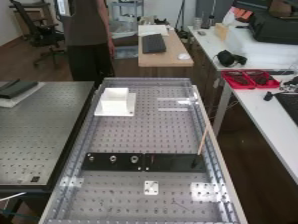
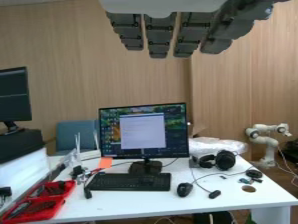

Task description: Grab the smaller nut and place it in the white container

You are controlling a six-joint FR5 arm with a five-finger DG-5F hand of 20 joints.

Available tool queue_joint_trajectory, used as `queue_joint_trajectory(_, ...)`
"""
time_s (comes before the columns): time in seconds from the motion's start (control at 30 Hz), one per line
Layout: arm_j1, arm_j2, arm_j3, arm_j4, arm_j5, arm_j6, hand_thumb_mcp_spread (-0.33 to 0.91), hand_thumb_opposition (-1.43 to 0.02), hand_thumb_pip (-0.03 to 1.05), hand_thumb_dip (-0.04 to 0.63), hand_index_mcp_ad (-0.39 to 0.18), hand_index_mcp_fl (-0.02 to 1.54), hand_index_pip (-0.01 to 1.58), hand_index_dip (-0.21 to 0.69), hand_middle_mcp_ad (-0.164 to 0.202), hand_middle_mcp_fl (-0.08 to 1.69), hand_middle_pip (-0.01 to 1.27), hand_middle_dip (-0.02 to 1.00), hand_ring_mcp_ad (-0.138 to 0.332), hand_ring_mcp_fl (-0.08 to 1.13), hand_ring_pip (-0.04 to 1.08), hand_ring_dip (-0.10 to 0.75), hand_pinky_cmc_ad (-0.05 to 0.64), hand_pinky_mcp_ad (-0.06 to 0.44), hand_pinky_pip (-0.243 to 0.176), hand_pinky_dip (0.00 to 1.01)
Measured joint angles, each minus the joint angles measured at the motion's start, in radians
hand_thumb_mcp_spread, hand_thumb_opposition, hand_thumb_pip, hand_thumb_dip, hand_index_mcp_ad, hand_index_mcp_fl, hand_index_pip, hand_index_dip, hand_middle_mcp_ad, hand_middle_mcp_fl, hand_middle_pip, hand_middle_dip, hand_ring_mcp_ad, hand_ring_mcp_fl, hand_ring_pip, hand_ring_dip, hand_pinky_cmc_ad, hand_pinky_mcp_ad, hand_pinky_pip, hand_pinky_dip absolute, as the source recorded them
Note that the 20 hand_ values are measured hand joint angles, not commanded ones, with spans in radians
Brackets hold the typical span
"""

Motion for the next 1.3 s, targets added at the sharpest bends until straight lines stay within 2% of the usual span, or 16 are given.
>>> queue_joint_trajectory(0.17,-0.001,0.002,-0.001,0.003,0.000,0.001,0.00,-0.04,0.04,0.000,0.010,0.00,0.02,0.019,0.028,0.01,0.02,0.03,0.052,0.01,0.01,0.016,0.044,0.042,-0.010,0.02)
queue_joint_trajectory(0.23,-0.001,0.003,0.000,0.002,0.001,-0.001,0.11,-0.19,0.26,0.033,0.007,0.00,0.02,0.059,0.026,0.01,0.04,0.05,0.052,0.01,0.02,0.023,0.065,0.047,-0.012,0.05)
queue_joint_trajectory(0.27,-0.001,0.003,0.000,0.002,0.001,-0.002,0.18,-0.27,0.36,0.038,0.005,0.00,0.02,0.093,0.024,0.00,0.06,0.06,0.052,0.01,0.01,0.026,0.087,0.086,-0.012,0.08)
queue_joint_trajectory(0.33,-0.002,0.004,0.000,0.000,0.001,-0.004,0.19,-0.41,0.36,0.040,-0.007,0.00,0.03,0.136,0.030,0.01,0.09,0.11,0.061,0.01,0.04,0.040,0.148,0.131,-0.024,0.10)
queue_joint_trajectory(0.37,-0.002,0.004,0.000,-0.001,0.001,-0.004,0.20,-0.49,0.38,0.033,-0.012,0.00,0.04,0.166,0.026,0.00,0.09,0.14,0.077,0.01,0.04,0.056,0.194,0.180,-0.028,0.14)
queue_joint_trajectory(0.43,-0.002,0.003,0.001,-0.004,0.001,-0.005,0.21,-0.57,0.41,0.040,-0.023,0.01,0.05,0.201,0.024,0.01,0.11,0.16,0.091,0.01,0.06,0.082,0.262,0.227,-0.044,0.17)
queue_joint_trajectory(0.5,-0.002,0.003,0.002,-0.006,0.001,-0.005,0.23,-0.63,0.41,0.037,-0.024,0.00,0.05,0.218,0.028,0.00,0.11,0.18,0.124,0.01,0.06,0.093,0.312,0.260,-0.061,0.19)
queue_joint_trajectory(0.63,-0.003,0.003,0.002,-0.011,0.002,-0.006,0.23,-0.66,0.42,0.037,-0.024,0.00,0.06,0.239,0.028,0.01,0.12,0.19,0.150,0.00,0.06,0.094,0.384,0.314,-0.058,0.21)
queue_joint_trajectory(0.7,-0.004,0.003,0.000,-0.010,0.002,-0.007,0.23,-0.68,0.42,0.033,-0.024,0.00,0.07,0.255,0.028,0.00,0.12,0.19,0.157,0.00,0.06,0.101,0.401,0.309,-0.068,0.21)
queue_joint_trajectory(0.77,-0.004,0.004,-0.003,-0.007,0.002,-0.007,0.22,-0.69,0.47,0.037,-0.024,0.00,0.07,0.257,0.024,0.01,0.14,0.20,0.154,0.01,0.07,0.101,0.394,0.325,-0.075,0.21)
queue_joint_trajectory(0.9,-0.003,0.007,-0.010,-0.001,0.002,-0.007,0.22,-0.71,0.47,0.033,-0.024,0.00,0.07,0.258,0.028,0.01,0.14,0.21,0.171,0.00,0.08,0.101,0.414,0.326,-0.075,0.22)
queue_joint_trajectory(1.3,0.003,0.019,-0.040,0.001,0.023,-0.016,0.21,-0.71,0.47,0.035,-0.021,0.00,0.07,0.269,0.031,0.00,0.13,0.21,0.166,0.00,0.08,0.101,0.435,0.328,-0.079,0.23)
